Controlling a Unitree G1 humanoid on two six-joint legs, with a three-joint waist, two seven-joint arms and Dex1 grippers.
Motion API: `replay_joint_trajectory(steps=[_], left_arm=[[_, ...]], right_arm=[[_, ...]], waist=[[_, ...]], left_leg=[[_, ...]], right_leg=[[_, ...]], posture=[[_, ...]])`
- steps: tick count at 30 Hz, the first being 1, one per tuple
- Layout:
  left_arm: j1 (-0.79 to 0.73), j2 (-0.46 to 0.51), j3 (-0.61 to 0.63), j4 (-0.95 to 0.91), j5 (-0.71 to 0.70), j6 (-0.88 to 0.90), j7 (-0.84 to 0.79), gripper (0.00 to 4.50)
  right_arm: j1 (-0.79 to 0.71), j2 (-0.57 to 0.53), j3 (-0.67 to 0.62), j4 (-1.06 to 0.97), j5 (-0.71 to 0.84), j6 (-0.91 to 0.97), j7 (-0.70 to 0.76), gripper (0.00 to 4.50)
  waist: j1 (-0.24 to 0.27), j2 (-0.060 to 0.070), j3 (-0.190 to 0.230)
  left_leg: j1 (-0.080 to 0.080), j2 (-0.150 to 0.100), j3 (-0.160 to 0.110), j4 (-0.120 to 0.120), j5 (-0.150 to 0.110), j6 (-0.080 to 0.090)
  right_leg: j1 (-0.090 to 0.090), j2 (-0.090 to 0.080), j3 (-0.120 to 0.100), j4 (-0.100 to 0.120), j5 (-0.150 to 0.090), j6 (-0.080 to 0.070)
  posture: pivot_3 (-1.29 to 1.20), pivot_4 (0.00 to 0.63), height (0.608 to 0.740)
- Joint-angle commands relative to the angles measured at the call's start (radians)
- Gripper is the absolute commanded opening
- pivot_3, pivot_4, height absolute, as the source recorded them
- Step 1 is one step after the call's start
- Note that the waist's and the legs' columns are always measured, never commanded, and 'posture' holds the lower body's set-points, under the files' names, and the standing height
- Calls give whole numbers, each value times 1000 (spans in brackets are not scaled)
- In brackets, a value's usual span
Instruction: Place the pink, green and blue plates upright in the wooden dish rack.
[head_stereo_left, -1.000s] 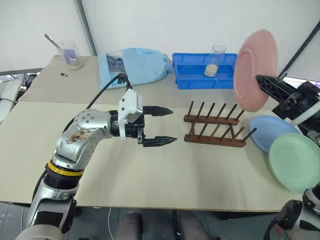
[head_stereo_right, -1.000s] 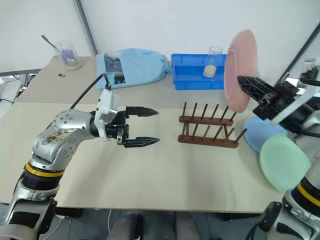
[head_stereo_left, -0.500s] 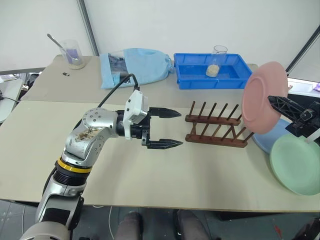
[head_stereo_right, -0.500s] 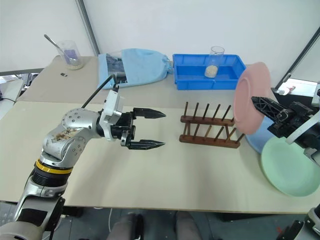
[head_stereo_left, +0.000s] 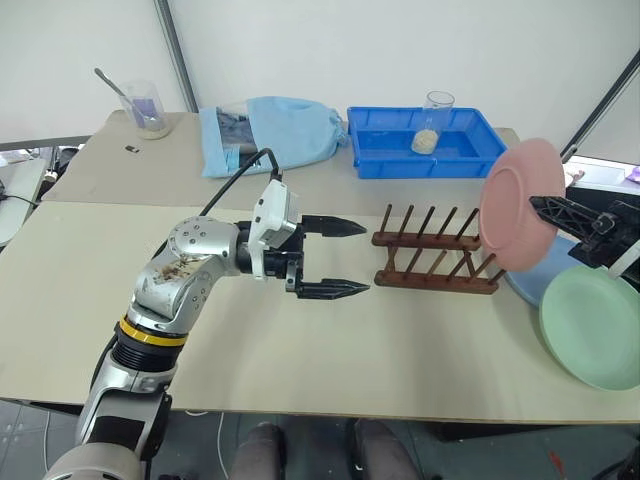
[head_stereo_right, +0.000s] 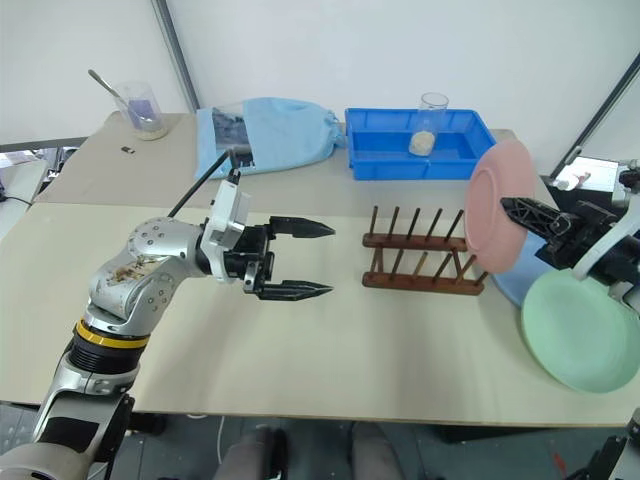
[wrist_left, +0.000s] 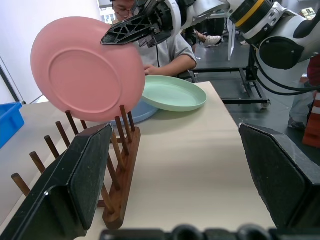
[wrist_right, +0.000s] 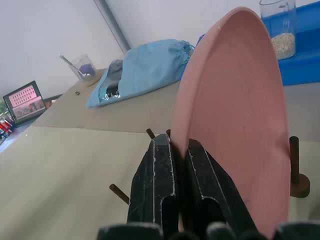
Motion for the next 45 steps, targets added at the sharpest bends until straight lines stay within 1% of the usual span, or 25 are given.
replay_joint_trajectory(steps=[1, 6, 7, 9, 10, 12, 14, 16, 18, 21, 23, 25, 28, 30, 34, 40, 43, 45], left_arm=[[-5, -4, 19, -35, -18, 2, 6, 4369], [1, -6, 18, -40, -22, 6, 11, 4369], [2, -7, 17, -40, -24, 7, 11, 4369], [4, -5, 15, -44, -33, 16, 1, 4369], [6, -5, 14, -47, -38, 25, 0, 4369], [8, -2, 9, -57, -47, 41, -6, 4369], [13, 7, -1, -70, -47, 48, -17, 4369], [19, 18, -24, -78, -29, 34, -41, 4369], [21, 20, -37, -80, -24, 38, -46, 4369], [13, 6, -52, -82, -37, 40, -63, 4434], [12, -4, -63, -80, -27, 18, -73, 4434], [16, -10, -82, -76, -6, -12, -94, 4434], [23, -13, -101, -82, -2, -24, -120, 4434], [25, -18, -110, -84, 1, -32, -128, 4434], [18, -34, -125, -76, 17, -53, -143, 4434], [11, -61, -141, -66, 41, -79, -136, 4434], [19, -71, -147, -74, 53, -86, -133, 4500], [22, -74, -147, -77, 56, -87, -131, 4500]], right_arm=[[-33, -21, 2, 9, -19, -27, -16, 1537], [-73, -15, -15, 19, -48, -68, -52, 3198], [-83, -16, -23, 20, -52, -78, -60, 3619], [-98, -25, -50, 18, -55, -96, -76, 4323], [-95, -38, -65, 10, -56, -100, -73, 4472], [-62, -77, -97, -21, -57, -96, -49, 4472], [18, -129, -126, -74, -88, -104, 4, 4472], [192, -195, -172, -161, -171, -125, 89, 4472], [371, -232, -218, -249, -269, -164, 166, 4472], [608, -238, -264, -378, -409, -224, 230, 4494], [700, -215, -265, -436, -477, -252, 232, 4494], [776, -160, -236, -507, -524, -253, 200, 4494], [832, -67, -161, -586, -582, -251, 120, 4494], [839, -19, -91, -602, -632, -261, 61, 4494], [804, 56, 24, -579, -706, -261, -36, 4494], [752, 118, 104, -498, -779, -277, -110, 4494], [737, 139, 142, -482, -806, -272, -131, 3688], [732, 150, 155, -483, -817, -270, -137, 3026]], waist=[[2, 0, 0], [3, 0, 0], [2, 0, 0], [3, 0, 0], [3, 0, 0], [4, 1, 0], [12, 1, 0], [13, 1, 0], [19, 2, -1], [18, 3, -1], [9, 5, -2], [4, 5, -2], [3, 5, -3], [2, 5, -3], [4, 5, -3], [5, 5, -3], [5, 5, -3], [5, 5, -3]], left_leg=[[0, 0, 0, 0, 0, 0], [0, 0, 0, 0, 0, 0], [0, 0, 0, 0, 0, 0], [0, 0, 0, 0, 0, 0], [0, 0, 0, 0, 0, 0], [0, 0, 0, 0, 0, 0], [-1, 0, 0, 0, 0, 0], [-1, 0, -1, 0, 0, 1], [-2, -1, -1, 0, -1, 1], [-1, -1, -1, 1, -1, 1], [0, -1, 0, 5, -1, 1], [0, -1, -1, 8, -1, 1], [3, 0, -1, 9, -1, 1], [4, 0, -1, 9, -1, 0], [3, -1, -1, 8, -1, 1], [3, -2, -2, 8, -1, 1], [3, -2, -2, 8, -1, 1], [3, -2, -3, 8, -1, 1]], right_leg=[[0, 0, 0, 0, 0, 0], [0, 0, 0, 0, 0, 0], [0, 0, 0, 0, 0, 0], [0, 0, 0, 0, 0, 0], [0, 0, 0, 0, 0, 0], [0, 0, 0, 0, 0, 0], [0, 0, 0, 0, 0, 0], [0, 0, -1, -1, -1, 1], [0, -1, 0, -1, -1, 1], [2, -1, 0, -1, -2, 3], [2, -1, 0, 0, -1, 4], [4, -1, 0, 0, -3, 0], [8, -1, -1, 0, -4, -3], [9, -1, -1, 0, -5, -3], [9, -2, -1, -1, -5, -4], [9, -2, -1, -1, -6, -4], [9, -2, -1, -1, -6, -4], [9, -2, -1, -1, -6, -4]], posture=[[0, 150, 719], [0, 150, 719], [0, 150, 719], [0, 150, 719], [0, 150, 719], [0, 150, 719], [0, 150, 719], [0, 150, 719], [0, 150, 719], [0, 150, 719], [0, 150, 719], [0, 150, 719], [0, 150, 719], [0, 150, 719], [0, 150, 719], [0, 150, 719], [0, 150, 719], [0, 150, 719]])
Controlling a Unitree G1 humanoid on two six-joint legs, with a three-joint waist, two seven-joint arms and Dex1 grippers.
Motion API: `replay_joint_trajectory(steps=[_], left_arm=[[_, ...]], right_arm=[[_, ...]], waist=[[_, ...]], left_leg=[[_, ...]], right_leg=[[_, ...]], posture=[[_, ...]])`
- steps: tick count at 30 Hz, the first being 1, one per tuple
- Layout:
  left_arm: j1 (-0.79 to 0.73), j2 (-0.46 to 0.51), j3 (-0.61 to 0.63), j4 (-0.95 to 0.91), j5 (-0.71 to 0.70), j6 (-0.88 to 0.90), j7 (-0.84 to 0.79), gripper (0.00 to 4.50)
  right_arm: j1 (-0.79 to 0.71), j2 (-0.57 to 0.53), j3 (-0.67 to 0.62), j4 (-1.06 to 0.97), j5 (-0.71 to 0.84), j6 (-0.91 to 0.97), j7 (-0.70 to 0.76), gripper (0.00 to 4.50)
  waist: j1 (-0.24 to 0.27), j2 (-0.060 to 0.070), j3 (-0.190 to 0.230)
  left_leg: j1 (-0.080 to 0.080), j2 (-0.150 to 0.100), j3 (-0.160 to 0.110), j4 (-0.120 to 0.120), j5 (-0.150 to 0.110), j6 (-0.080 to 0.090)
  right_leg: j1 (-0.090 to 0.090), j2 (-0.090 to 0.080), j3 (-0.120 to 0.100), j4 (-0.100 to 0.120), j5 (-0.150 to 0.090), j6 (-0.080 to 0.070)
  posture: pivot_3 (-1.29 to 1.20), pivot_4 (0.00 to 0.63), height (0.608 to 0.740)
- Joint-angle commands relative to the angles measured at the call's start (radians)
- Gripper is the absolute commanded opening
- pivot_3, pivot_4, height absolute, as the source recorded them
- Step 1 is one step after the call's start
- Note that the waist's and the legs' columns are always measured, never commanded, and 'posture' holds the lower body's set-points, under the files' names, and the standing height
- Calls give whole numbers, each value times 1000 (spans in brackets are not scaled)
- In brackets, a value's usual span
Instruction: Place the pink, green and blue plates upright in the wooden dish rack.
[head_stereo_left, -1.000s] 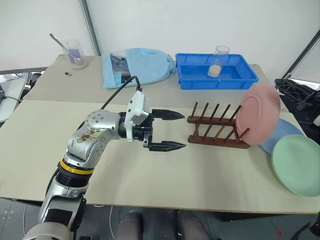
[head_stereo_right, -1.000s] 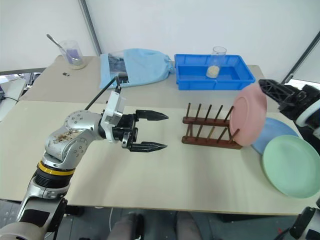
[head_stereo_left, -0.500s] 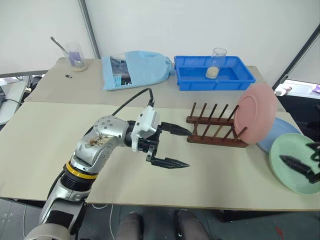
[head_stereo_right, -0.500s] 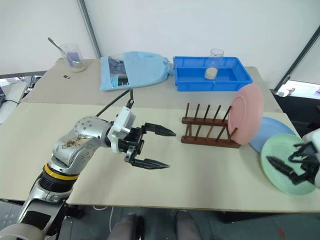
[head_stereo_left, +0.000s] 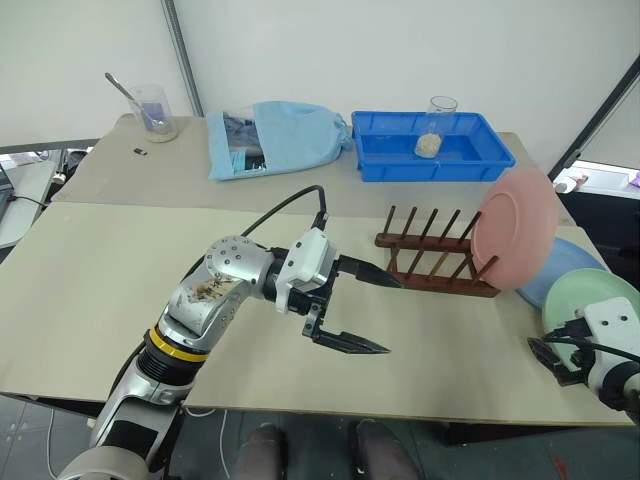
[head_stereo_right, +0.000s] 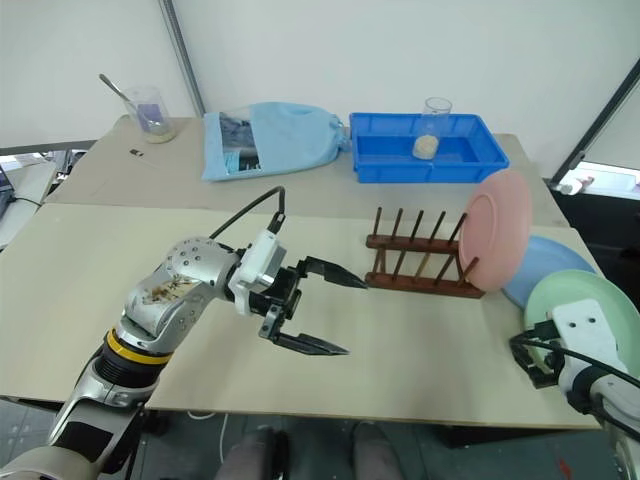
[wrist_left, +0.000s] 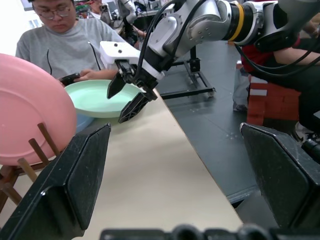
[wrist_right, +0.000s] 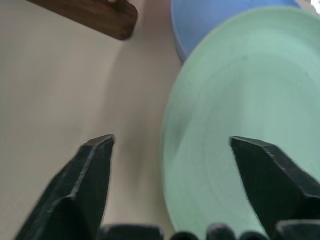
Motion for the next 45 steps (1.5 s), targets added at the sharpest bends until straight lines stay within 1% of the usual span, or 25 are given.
replay_joint_trajectory(steps=[1, 7, 9, 16, 20, 22, 24, 26, 28, 30, 32, 34, 36, 38, 40, 41, 45], left_arm=[[-8, -7, 0, -27, 6, -24, 6, 4500], [-6, -9, -3, -22, 14, -38, 8, 4500], [-7, -10, -3, -19, 16, -41, 6, 4500], [-11, -17, 12, -8, -5, -23, 5, 4500], [-9, 4, 37, -6, -32, 4, -2, 4500], [-9, 16, 50, 4, -36, 8, -3, 4500], [-13, 25, 67, 10, -43, 21, 3, 4500], [-20, 28, 83, 21, -48, 33, 12, 4500], [-25, 31, 96, 29, -50, 43, 22, 4500], [-23, 40, 109, 30, -50, 54, 32, 4500], [-13, 55, 123, 26, -46, 59, 43, 4500], [4, 74, 136, 16, -42, 63, 55, 4500], [23, 90, 147, 2, -43, 69, 68, 4500], [44, 101, 156, -14, -43, 69, 84, 4500], [66, 114, 161, -32, -47, 73, 94, 4500], [77, 120, 163, -43, -50, 79, 99, 4500], [98, 131, 164, -65, -54, 86, 112, 4500]], right_arm=[[-13, 9, 4, -12, -27, -10, -22, 2688], [-15, 29, 4, -29, -39, 10, -34, 591], [-14, 35, 2, -43, -40, 19, -38, 31], [-18, 45, -57, -176, -40, 95, -47, 31], [-43, 12, -132, -308, -49, 168, -43, 31], [-66, -22, -171, -347, -65, 185, -38, 31], [-133, -81, -215, -354, -69, 187, -26, 31], [-242, -164, -228, -301, -65, 139, -8, 31], [-384, -235, -201, -219, -44, 57, 12, 31], [-531, -270, -149, -145, 8, -36, 61, 31], [-677, -245, -102, -90, 102, -89, 114, 31], [-813, -189, -68, -49, 211, -82, 138, 31], [-925, -120, -49, -16, 341, -14, 139, 31], [-1014, -28, -72, 18, 517, 97, 89, 31], [-1032, 26, -114, 47, 669, 188, 50, 31], [-1007, 33, -140, 66, 741, 231, 45, 31], [-917, 0, -193, 121, 913, 316, 29, 31]], waist=[[0, 0, 0], [0, 0, 0], [0, 0, 0], [-1, 0, 0], [-1, 1, 0], [-1, 1, 0], [-3, 1, 0], [-5, 1, 0], [-6, 1, 1], [-5, 1, 1], [-6, 1, 1], [-7, 1, 1], [-10, 1, 1], [-7, 1, 1], [-2, 1, 1], [3, 1, 1], [15, 1, 1]], left_leg=[[0, 0, 0, 0, 0, 0], [0, 0, 0, 0, 0, 0], [0, 0, 0, 0, 0, 0], [0, 0, 0, 0, 0, 0], [0, 0, 0, 0, 0, 0], [0, 0, 0, 0, 0, 0], [1, 0, 0, 0, 0, 0], [1, 0, 0, 0, 0, 0], [1, 0, 1, 0, 0, 0], [2, 0, 0, 0, 0, 0], [4, 0, 0, -2, 0, 1], [5, 1, -1, -3, -2, 4], [6, 1, -1, -4, -3, 5], [5, 1, -1, -4, -3, 5], [5, 1, -1, -4, -3, 5], [5, 1, -1, -4, -3, 5], [2, 0, -3, -4, -3, 5]], right_leg=[[0, 0, 0, 0, 0, 0], [0, 0, 0, 0, 0, 0], [0, 0, 0, 0, 0, 0], [1, 0, 0, 0, 0, 0], [1, 0, 0, 0, 0, 0], [1, 0, 0, 0, 0, 0], [1, 0, 0, 0, 0, 0], [1, 0, 0, 0, 0, 0], [1, -1, 0, 0, 0, 0], [2, 0, 0, 0, 0, 0], [2, 1, -1, -1, -1, -1], [4, 2, -1, -1, -3, -2], [4, 2, -1, -1, -4, -2], [4, 2, 0, 0, -3, 0], [4, 2, -1, 0, -1, 0], [4, 1, -1, 0, 0, -2], [5, -2, -2, -1, -1, -6]], posture=[[0, 150, 719], [0, 150, 719], [0, 150, 719], [0, 150, 719], [0, 150, 719], [0, 150, 719], [0, 150, 719], [0, 150, 719], [0, 150, 719], [0, 150, 719], [0, 150, 719], [0, 150, 719], [0, 150, 719], [0, 150, 719], [0, 150, 719], [0, 150, 719], [0, 150, 719]])
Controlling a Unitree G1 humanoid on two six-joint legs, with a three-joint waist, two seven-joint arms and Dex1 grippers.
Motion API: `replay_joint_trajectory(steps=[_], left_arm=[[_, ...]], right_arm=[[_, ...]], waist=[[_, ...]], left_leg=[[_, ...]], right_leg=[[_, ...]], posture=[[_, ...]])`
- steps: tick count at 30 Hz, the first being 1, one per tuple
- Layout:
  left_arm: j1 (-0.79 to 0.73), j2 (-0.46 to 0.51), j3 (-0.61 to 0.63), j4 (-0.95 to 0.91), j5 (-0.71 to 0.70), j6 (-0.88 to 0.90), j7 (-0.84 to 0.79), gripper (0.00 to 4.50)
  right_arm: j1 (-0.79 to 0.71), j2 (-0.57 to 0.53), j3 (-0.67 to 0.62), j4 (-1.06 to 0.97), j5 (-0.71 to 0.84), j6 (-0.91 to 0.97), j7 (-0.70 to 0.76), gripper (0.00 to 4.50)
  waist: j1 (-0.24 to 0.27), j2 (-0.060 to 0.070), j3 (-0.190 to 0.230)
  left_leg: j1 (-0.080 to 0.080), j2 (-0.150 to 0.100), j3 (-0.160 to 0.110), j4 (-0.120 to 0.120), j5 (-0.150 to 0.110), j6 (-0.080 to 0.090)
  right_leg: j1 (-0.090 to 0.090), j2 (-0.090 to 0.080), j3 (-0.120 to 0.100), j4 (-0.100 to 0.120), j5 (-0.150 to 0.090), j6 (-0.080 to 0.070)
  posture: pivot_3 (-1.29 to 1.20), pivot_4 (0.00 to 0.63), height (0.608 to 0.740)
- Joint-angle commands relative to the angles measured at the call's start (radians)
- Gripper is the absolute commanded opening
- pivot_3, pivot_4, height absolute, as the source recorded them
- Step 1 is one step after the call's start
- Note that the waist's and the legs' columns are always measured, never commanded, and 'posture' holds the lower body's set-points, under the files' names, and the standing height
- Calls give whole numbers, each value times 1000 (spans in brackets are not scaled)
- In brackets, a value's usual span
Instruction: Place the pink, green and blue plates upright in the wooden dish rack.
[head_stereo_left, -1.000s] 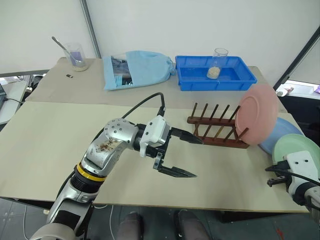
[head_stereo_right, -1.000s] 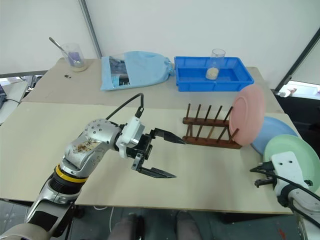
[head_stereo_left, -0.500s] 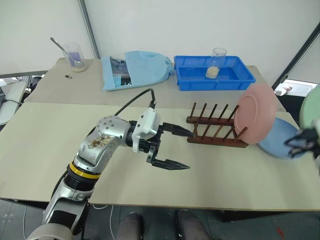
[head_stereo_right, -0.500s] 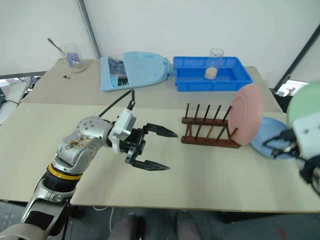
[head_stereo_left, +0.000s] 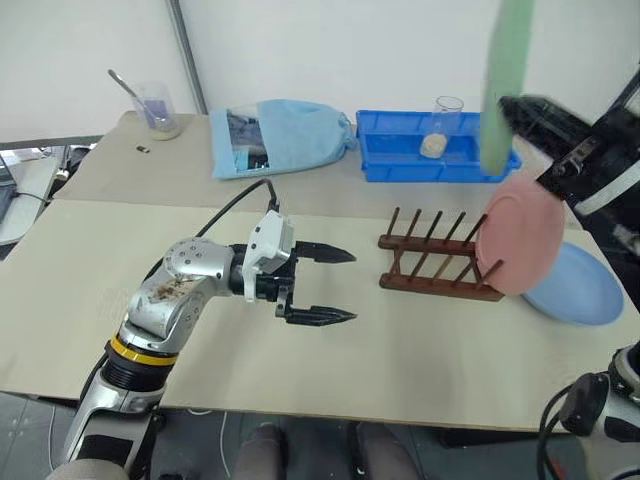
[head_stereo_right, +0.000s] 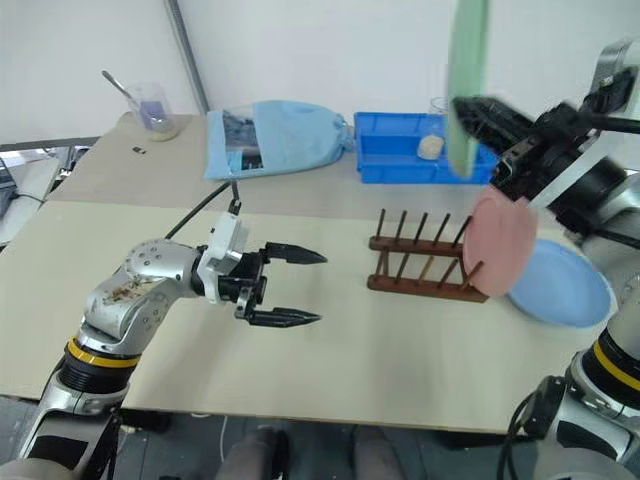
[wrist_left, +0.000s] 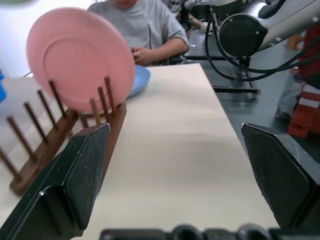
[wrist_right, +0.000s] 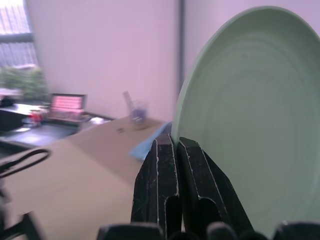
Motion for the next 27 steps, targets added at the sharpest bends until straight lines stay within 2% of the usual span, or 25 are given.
replay_joint_trajectory(steps=[1, 7, 15, 20, 27], left_arm=[[0, 6, 15, -48, -10, -2, 11, 4500], [-2, 2, -2, -48, 0, -11, 16, 4500], [-10, 0, -10, -48, -4, -12, 12, 4500], [-13, 2, -9, -48, -4, -12, 10, 4500], [-17, -6, 8, -57, -38, 16, 23, 4500]], right_arm=[[34, -39, -81, 48, 151, 47, -36, 31], [76, -81, -84, 142, 304, 50, -104, 31], [160, -130, -58, 178, 434, 29, -146, 31], [178, -137, -35, 188, 476, 6, -166, 31], [195, -148, 5, 227, 429, -31, -155, 31]], waist=[[-1, 0, 0], [-15, 0, 0], [-19, 0, 0], [-18, 0, 0], [-18, 0, 0]], left_leg=[[-1, -1, 0, 1, 0, 0], [-1, -1, 1, 4, 0, 0], [0, 0, 1, 3, 0, 0], [-1, 0, 1, 3, 0, 0], [-1, 0, 1, 3, 0, 0]], right_leg=[[0, -1, 1, -1, 0, 0], [0, 1, 1, -1, -2, 7], [0, 2, 1, 1, -3, 6], [0, 2, 2, 0, -3, 6], [0, 2, 2, 0, -3, 6]], posture=[[0, 150, 719], [0, 150, 719], [0, 150, 719], [0, 150, 719], [0, 150, 719]])
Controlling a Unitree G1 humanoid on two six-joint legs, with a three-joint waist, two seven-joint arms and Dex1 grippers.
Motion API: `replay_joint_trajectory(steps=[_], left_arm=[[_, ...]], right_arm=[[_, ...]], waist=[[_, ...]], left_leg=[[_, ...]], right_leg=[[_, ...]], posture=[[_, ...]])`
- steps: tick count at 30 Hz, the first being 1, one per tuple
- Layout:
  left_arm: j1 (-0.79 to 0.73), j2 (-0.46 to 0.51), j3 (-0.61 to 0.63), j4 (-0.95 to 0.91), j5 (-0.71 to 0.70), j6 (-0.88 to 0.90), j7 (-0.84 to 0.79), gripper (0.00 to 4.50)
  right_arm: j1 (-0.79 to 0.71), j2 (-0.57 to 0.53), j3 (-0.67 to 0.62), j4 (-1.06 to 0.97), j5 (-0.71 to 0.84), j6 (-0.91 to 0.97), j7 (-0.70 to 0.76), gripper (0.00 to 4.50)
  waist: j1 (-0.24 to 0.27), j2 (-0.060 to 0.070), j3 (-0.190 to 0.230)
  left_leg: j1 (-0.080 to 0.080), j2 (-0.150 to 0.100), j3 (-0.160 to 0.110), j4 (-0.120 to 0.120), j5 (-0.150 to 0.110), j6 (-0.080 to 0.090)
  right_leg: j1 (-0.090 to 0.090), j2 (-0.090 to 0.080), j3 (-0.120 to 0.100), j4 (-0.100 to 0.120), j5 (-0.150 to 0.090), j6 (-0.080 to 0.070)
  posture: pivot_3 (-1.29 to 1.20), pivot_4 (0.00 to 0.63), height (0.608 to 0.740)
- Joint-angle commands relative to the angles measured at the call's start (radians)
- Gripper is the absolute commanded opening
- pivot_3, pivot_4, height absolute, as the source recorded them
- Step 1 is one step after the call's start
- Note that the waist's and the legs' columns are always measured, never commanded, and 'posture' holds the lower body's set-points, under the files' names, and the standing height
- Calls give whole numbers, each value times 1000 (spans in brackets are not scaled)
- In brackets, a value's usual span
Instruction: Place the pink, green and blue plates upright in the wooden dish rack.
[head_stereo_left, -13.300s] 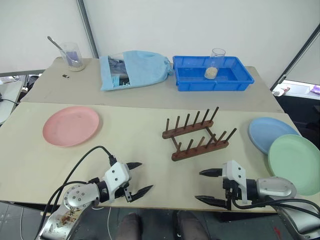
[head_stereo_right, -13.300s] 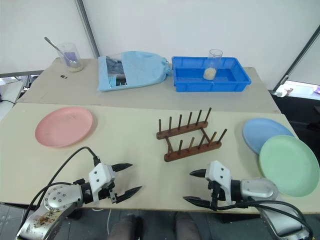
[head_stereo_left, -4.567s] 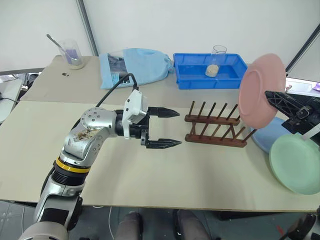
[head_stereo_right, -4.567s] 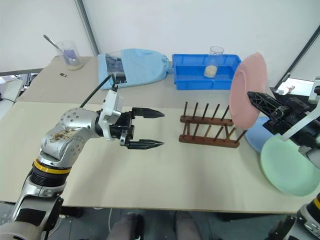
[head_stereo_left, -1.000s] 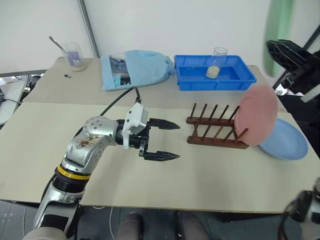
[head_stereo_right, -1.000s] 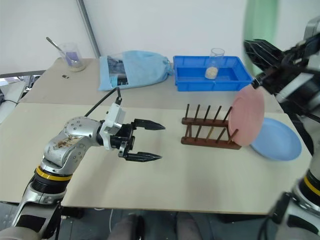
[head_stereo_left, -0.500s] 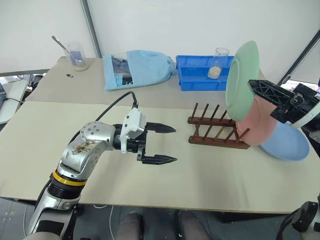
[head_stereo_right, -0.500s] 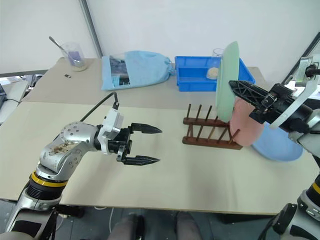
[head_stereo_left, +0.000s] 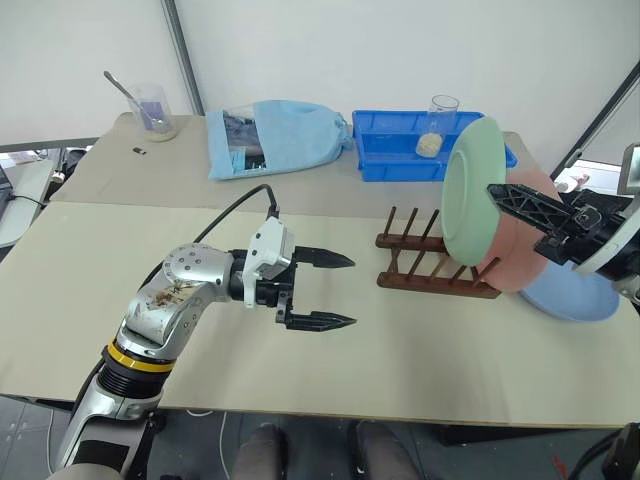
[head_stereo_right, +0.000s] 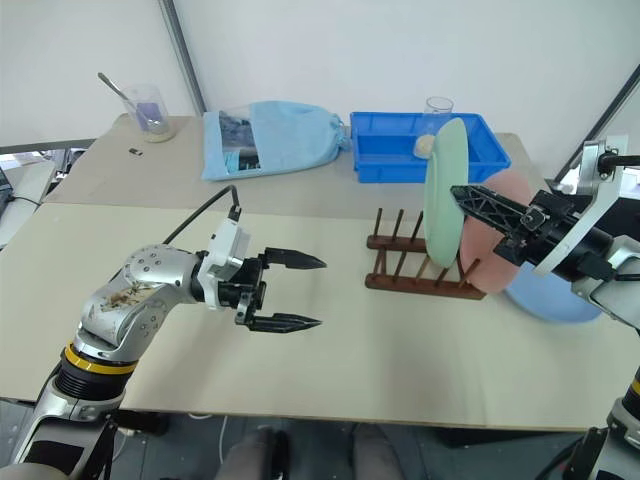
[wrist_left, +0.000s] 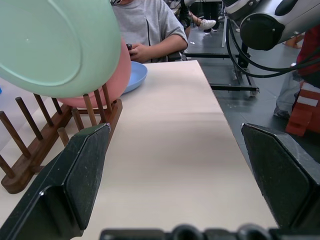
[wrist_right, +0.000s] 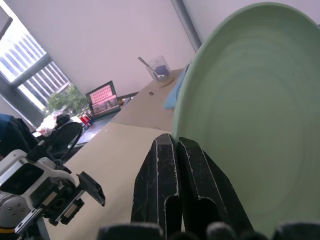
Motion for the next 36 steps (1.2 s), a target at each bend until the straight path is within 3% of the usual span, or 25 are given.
replay_joint_trajectory(steps=[1, 18, 31, 36], left_arm=[[-21, -6, 30, -42, -43, 22, 11, 4500], [-33, -5, 55, -30, -75, 32, 12, 4500], [-43, -14, 39, -17, -56, 19, 0, 4500], [-48, -19, 35, -14, -53, 16, -9, 4500]], right_arm=[[-10, -23, 3, 19, -14, -43, 14, 31], [-154, -99, 122, 227, -171, -10, 91, 31], [-260, -125, 132, 223, -388, -118, 131, 4389], [-287, -183, 131, 213, -480, -189, 208, 4454]], waist=[[0, 0, 0], [2, 0, 0], [1, 2, 1], [3, 2, 1]], left_leg=[[0, 0, 0, 0, 0, 0], [0, 0, 0, 0, 0, 0], [-1, 0, 0, 0, 0, 0], [-2, -1, 0, 0, 0, 0]], right_leg=[[0, 0, 0, 0, 0, 0], [0, 0, 0, 0, 0, 0], [-2, 0, 0, 0, 0, 0], [-2, 0, 0, -1, 0, 0]], posture=[[0, 150, 719], [0, 150, 719], [0, 150, 719], [0, 150, 719]])
